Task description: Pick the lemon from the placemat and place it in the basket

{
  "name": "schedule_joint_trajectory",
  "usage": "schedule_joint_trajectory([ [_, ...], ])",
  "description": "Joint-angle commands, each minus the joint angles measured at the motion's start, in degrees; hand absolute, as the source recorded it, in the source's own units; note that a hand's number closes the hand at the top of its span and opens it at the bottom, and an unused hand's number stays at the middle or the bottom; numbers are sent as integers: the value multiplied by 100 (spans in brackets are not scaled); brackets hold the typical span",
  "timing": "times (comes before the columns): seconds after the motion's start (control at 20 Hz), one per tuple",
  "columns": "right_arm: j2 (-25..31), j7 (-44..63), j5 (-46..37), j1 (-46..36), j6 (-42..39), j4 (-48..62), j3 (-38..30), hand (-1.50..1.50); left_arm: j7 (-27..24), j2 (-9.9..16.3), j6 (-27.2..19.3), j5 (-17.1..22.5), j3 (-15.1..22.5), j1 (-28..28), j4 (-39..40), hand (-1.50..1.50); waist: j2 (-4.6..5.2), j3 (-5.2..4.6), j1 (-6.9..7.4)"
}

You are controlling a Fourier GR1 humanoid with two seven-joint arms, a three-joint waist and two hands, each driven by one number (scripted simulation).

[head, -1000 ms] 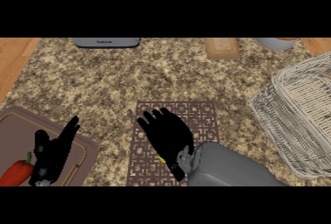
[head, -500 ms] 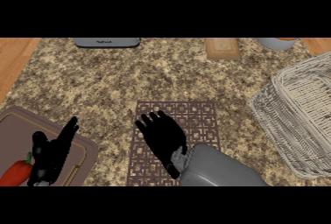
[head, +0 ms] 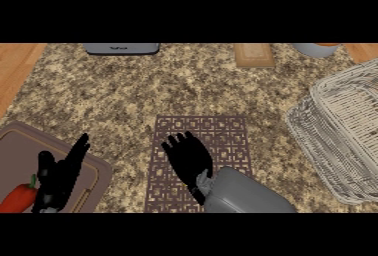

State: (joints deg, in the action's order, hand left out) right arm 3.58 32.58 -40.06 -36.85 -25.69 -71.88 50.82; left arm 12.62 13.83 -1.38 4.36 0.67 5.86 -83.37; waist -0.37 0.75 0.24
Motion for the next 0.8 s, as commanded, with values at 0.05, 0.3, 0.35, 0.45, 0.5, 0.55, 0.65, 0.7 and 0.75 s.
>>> schedule_joint_trajectory([
  [0.05, 189, -296, -254, 328, 99, -140, 29, -150, 197, -231, -116, -111, 56, -61, 612, 0, 43, -76, -43],
  [0.3, -258, -336, -523, 210, 299, 493, -84, -150, 20, -358, 13, -123, 198, 238, 393, 0, 48, -75, 14],
  [0.35, -302, -319, -472, 205, 160, 405, -177, -150, 193, -186, 87, -17, 12, 164, 353, 0, 43, -75, 7],
  [0.45, -88, -527, -541, 289, 206, 317, -255, -150, 338, -202, 94, 21, 32, 302, 41, 0, 36, -73, 9],
  [0.5, 94, -661, -591, 325, 258, 318, -270, -150, 1, -99, 207, 72, -179, 176, 550, 0, 43, -76, -13],
  [0.55, -185, -704, -652, 178, 222, 696, -242, 150, 252, -198, 62, -81, -5, 103, 332, 0, 48, -74, 15],
  [0.65, -92, -827, -936, 367, 405, 328, 127, 150, 347, -142, 145, -41, 1, 292, 140, 0, 34, -73, 12],
  [0.7, -223, -1008, -967, 52, 417, 682, 31, 150, -119, -49, 326, 32, -162, 317, 511, 0, 50, -77, 44],
  [0.75, -65, -1118, -1111, 174, 563, 632, 178, 150, 123, -266, 131, -85, -24, -75, 731, 0, 56, -77, -16],
])
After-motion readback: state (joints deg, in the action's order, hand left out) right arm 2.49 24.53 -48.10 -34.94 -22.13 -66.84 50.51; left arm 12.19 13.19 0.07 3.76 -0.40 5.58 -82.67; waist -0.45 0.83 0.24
